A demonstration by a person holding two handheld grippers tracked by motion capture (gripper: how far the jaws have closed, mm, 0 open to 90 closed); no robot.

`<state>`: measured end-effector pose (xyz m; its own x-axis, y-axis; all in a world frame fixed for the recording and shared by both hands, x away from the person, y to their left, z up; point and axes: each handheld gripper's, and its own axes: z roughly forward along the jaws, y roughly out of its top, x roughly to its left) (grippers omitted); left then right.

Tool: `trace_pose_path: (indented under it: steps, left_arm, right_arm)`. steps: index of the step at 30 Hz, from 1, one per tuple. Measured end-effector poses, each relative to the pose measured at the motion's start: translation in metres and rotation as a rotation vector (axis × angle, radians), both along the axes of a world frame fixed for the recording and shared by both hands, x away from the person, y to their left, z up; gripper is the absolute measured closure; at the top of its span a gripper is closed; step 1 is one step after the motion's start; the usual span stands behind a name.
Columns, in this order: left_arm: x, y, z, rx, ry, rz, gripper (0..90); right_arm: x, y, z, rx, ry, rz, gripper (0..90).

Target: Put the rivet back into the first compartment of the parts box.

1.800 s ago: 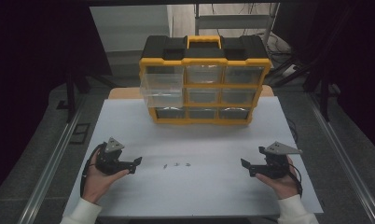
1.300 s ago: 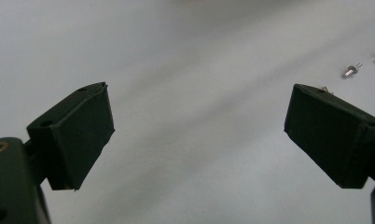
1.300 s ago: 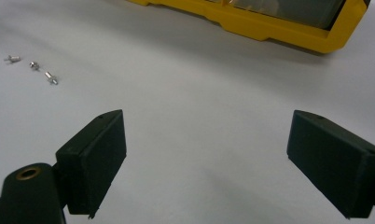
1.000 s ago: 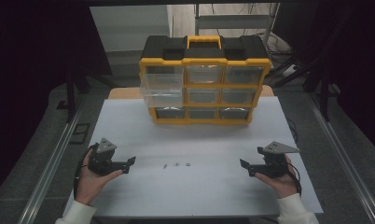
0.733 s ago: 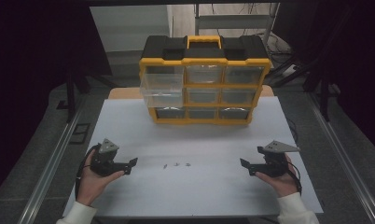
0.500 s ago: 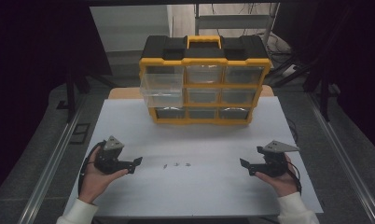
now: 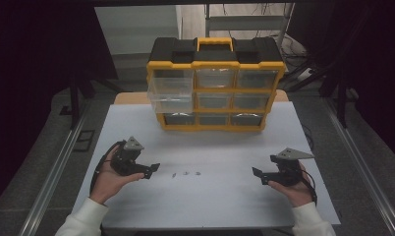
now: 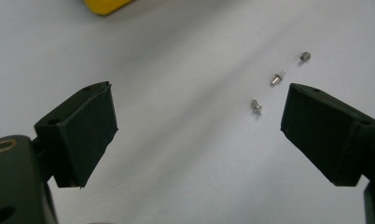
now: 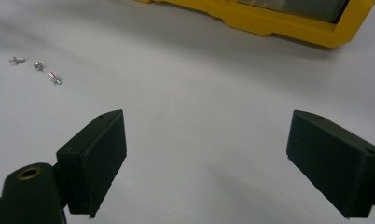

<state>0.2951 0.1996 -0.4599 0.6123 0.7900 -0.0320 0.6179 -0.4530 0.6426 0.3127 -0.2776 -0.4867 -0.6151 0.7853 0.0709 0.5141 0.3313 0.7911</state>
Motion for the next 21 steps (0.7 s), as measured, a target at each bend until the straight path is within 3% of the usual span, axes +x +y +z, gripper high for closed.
trace_pose_path:
  steps: [6, 11, 21]
  left_arm:
    - [0.010, -0.022, -0.009, 0.037, 0.065, -0.079, 10.7]
    - [0.016, -0.033, -0.017, 0.048, 0.098, -0.104, 10.4]
    - [0.028, -0.059, -0.037, 0.120, 0.182, -0.163, 10.4]
  right_arm:
    - [0.001, 0.000, -0.001, -0.008, 0.001, -0.003, 12.2]
    - [0.000, 0.001, -0.001, -0.015, -0.009, 0.001, 12.2]
    - [-0.001, 0.003, -0.002, -0.031, -0.011, -0.001, 12.1]
